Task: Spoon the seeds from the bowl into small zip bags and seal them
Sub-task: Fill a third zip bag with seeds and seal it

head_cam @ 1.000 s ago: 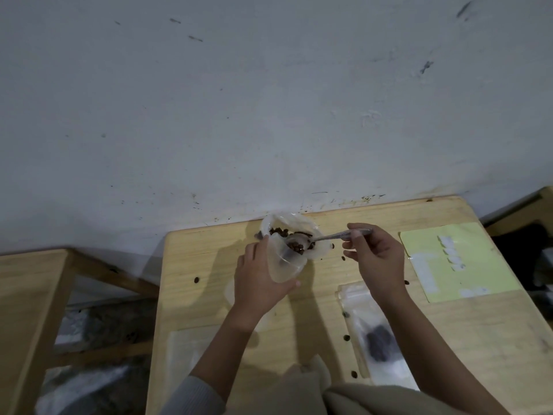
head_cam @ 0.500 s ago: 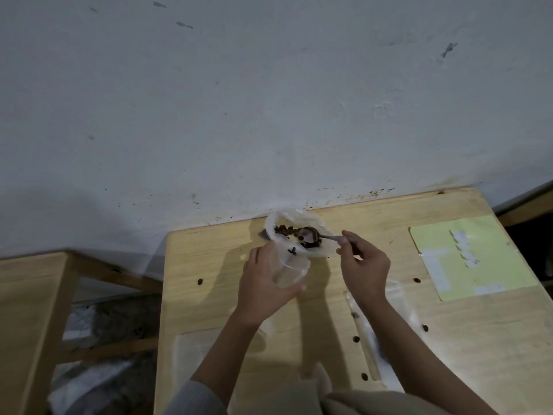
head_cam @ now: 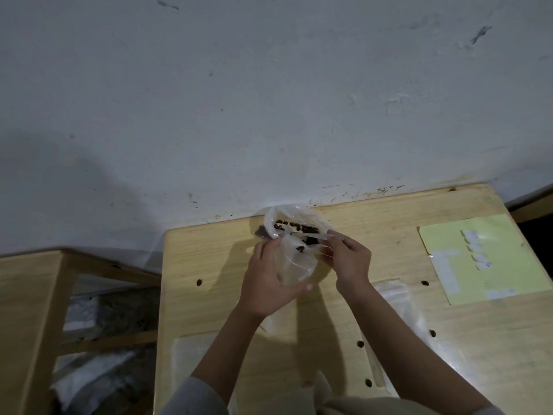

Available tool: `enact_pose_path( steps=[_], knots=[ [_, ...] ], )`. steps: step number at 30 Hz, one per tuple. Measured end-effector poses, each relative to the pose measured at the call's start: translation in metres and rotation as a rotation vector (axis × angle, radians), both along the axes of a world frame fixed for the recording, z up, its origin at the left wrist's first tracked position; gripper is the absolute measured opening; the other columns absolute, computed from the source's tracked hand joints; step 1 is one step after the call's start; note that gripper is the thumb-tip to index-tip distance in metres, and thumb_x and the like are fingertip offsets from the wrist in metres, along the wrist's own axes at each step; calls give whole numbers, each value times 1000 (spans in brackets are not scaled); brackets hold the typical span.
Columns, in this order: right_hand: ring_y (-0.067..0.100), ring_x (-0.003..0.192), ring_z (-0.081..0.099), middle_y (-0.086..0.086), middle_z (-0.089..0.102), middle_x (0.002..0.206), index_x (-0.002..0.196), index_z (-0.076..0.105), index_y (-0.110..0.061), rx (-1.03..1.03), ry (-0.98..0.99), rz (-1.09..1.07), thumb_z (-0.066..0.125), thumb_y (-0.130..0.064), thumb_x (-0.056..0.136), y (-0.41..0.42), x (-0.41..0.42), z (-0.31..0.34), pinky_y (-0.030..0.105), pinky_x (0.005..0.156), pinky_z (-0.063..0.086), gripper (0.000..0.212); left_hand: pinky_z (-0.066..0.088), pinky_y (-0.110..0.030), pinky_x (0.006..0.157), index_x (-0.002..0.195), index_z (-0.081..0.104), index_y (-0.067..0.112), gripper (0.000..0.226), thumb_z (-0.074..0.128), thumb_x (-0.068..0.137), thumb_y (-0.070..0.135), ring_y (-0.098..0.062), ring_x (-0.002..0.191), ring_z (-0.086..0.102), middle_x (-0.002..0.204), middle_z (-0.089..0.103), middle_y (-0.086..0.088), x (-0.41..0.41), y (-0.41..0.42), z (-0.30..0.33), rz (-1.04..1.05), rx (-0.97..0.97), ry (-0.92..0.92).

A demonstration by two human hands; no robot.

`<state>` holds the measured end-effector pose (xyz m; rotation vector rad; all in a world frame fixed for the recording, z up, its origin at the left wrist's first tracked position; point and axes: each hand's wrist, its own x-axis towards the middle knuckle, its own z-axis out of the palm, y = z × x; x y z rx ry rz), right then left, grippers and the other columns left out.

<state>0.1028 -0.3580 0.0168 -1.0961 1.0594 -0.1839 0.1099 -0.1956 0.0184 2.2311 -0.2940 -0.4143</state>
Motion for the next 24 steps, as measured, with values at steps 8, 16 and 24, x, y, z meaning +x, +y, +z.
enact_pose_path(
  steps=[8,16,24],
  knots=[
    [14,59,62,10,69,75,91,70,-7,29,-38,-59,61,-4,88,-18,-13,15,27,60,54,10,44,-34,93,140,33,29,103,83,54,55,-9,116,39,124,33,17,-5,6,0,7,27,-24],
    [16,63,61,7,63,66,92,71,-6,-75,-138,-13,59,-4,89,-38,-42,47,28,60,56,12,41,-32,92,138,37,25,99,83,55,55,-14,115,41,132,39,8,-13,14,6,43,128,-97],
    [11,66,64,1,71,73,88,70,-13,-326,-294,171,56,-2,92,-38,-65,64,26,62,58,19,41,-30,88,140,36,23,100,82,57,54,-16,113,43,131,40,7,-17,10,17,45,132,-138]
  ],
)
